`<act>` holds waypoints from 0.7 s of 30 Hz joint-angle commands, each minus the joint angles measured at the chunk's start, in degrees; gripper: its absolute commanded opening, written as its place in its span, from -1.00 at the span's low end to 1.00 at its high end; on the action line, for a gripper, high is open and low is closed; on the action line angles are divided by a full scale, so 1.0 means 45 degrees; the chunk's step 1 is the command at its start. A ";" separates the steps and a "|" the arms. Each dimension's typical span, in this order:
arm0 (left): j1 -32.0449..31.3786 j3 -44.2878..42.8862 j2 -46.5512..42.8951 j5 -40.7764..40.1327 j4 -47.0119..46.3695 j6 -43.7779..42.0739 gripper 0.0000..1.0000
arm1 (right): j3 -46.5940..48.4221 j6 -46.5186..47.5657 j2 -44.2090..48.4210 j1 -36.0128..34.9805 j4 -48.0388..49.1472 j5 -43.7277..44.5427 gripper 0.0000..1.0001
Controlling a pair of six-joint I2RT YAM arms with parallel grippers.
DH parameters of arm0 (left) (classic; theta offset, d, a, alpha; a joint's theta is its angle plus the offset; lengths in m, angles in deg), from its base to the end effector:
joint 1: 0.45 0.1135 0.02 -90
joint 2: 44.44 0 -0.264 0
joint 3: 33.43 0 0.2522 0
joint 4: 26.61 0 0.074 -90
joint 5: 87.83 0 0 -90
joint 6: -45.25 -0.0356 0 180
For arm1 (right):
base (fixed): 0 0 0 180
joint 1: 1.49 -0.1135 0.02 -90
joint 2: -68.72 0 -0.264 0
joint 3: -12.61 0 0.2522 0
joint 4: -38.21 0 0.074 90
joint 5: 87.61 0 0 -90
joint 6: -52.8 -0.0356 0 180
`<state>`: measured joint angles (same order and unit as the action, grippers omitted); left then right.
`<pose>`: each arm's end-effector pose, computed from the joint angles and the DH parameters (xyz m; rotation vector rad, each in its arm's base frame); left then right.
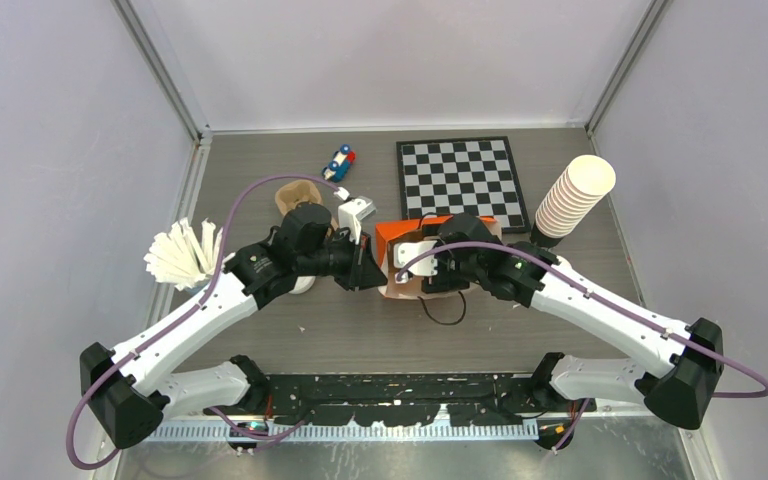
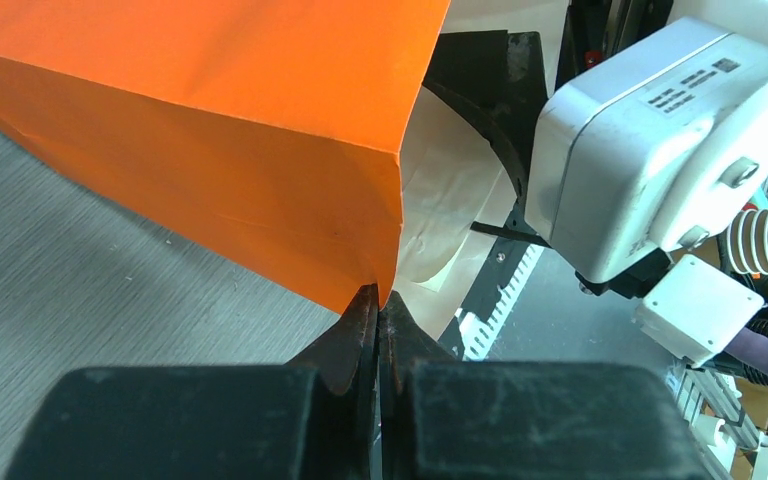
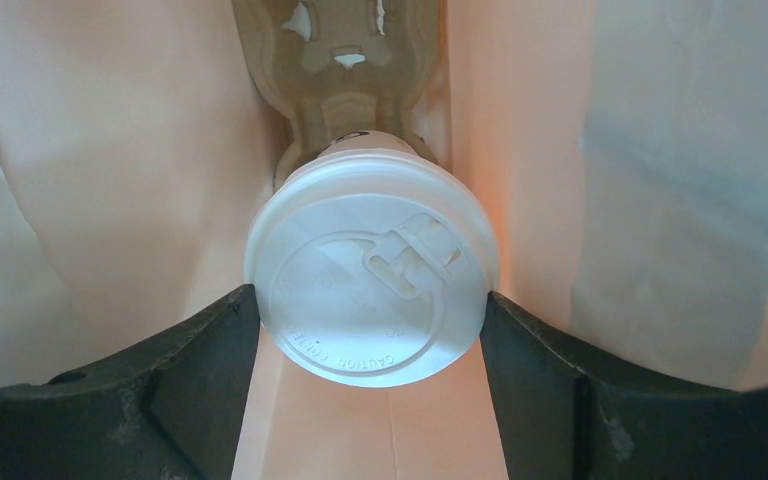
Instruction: Pack the takeout coffee
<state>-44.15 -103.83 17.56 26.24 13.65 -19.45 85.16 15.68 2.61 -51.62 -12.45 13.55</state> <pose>0.1606 -0.1736 0.3272 0.6319 2.2097 -1.1196 0.1603 0.1811 0.3072 -1.7683 1.5294 -0.2518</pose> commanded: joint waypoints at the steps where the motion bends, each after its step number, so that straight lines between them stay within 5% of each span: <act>1: 0.0024 -0.0281 -0.0192 0.0362 -0.0228 0.0017 -1.00 | 0.0168 0.0223 -0.0087 0.0026 0.0354 -0.0517 0.15; 21: 0.0024 -0.0127 -0.0460 0.0375 -0.0039 0.0402 -1.00 | -0.0789 0.0974 -0.1070 0.0008 0.1854 -0.0247 0.15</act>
<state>-44.15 -103.83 17.56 26.22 13.87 -18.14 83.15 19.09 -1.63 -51.62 -8.80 11.04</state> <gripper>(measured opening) 0.009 0.797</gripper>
